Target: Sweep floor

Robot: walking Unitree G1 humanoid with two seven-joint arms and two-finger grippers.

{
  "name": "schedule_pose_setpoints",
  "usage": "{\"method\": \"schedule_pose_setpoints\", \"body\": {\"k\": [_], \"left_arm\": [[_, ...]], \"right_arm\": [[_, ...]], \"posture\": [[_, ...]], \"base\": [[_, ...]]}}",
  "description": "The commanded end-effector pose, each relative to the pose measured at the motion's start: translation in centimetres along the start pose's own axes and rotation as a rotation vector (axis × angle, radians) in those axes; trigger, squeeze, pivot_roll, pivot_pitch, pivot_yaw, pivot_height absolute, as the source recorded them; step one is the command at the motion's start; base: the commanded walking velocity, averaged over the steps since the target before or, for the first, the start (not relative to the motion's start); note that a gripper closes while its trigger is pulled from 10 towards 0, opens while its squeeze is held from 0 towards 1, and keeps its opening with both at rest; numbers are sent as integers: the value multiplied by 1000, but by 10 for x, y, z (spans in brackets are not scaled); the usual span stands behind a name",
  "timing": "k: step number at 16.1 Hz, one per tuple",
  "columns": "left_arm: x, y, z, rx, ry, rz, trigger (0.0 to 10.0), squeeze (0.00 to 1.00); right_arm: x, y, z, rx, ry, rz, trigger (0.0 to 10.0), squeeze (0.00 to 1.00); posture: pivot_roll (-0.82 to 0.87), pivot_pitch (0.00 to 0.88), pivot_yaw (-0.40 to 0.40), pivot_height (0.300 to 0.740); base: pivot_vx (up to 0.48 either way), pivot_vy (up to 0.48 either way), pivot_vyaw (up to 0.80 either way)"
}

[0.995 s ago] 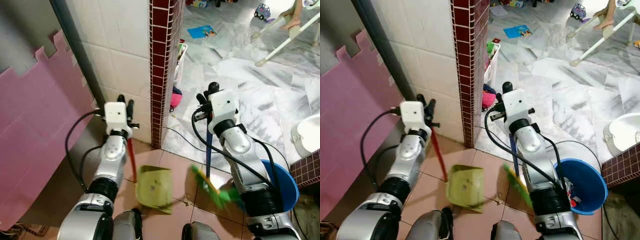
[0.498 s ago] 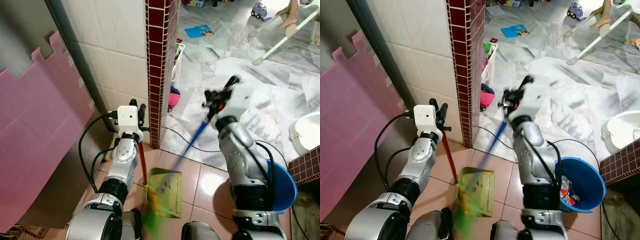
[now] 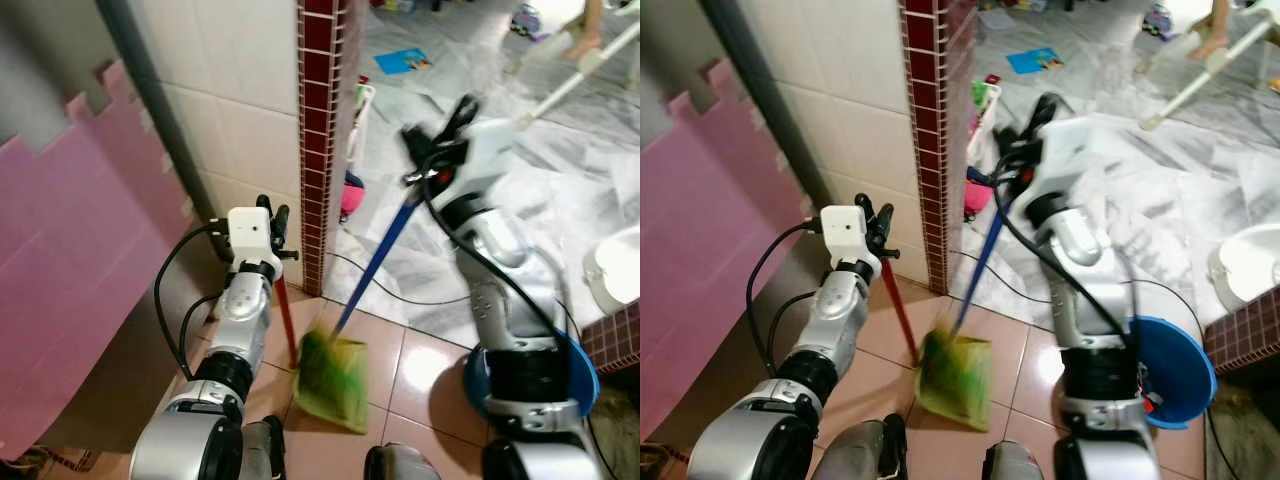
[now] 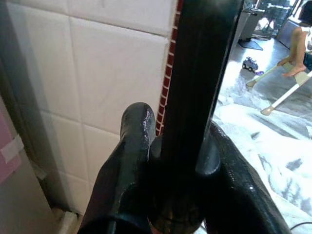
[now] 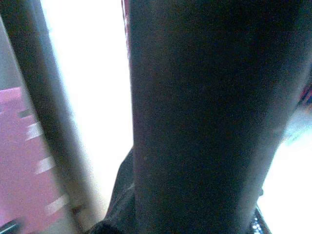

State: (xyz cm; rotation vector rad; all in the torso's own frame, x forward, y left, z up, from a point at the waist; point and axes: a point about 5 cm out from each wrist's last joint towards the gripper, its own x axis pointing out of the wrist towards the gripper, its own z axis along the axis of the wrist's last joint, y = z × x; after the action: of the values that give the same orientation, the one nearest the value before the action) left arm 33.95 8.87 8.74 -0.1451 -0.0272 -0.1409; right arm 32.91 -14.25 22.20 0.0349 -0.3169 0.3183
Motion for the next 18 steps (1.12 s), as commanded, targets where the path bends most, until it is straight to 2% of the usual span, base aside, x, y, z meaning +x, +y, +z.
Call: {"method": "schedule_pose_setpoints", "body": {"k": [1,4,7,8,10,14,17,18], "left_arm": [[-3,-3,-10,-65,57,2,10000,0],[-4,11,-5,-45,42,12,10000,0],[-14,22,-9,-35,36,-26,10000,0],[-18,27,-9,-5,40,-27,10000,0],[-22,29,-4,13,27,-45,10000,0],[-25,28,8,-20,-3,-65,10000,0],[-35,29,5,-55,35,-86,10000,0],[-40,26,-1,-65,58,-97,10000,0]], "right_arm": [[-1,-5,19,-105,-102,-30,10000,0],[-22,-15,-10,-192,-35,-139,10000,0],[-44,-9,-41,-284,24,-185,10000,0],[-52,-5,-52,-322,50,-193,10000,0],[-61,-7,-67,-305,120,-233,10000,0],[-65,-11,-82,-310,184,-266,10000,0],[-68,-9,-92,-270,199,-290,10000,0],[-68,-13,-95,-260,207,-332,10000,0]], "posture": [[-128,93,34,740],[-121,66,55,740],[-108,0,73,740],[-101,0,67,740],[-83,0,48,740],[-45,0,30,740],[-37,0,47,740],[-47,0,53,740]], "base": [[0,0,0],[0,0,0],[0,0,0],[0,0,0],[0,0,0],[0,0,-800],[0,0,-800],[0,480,-800]]}}
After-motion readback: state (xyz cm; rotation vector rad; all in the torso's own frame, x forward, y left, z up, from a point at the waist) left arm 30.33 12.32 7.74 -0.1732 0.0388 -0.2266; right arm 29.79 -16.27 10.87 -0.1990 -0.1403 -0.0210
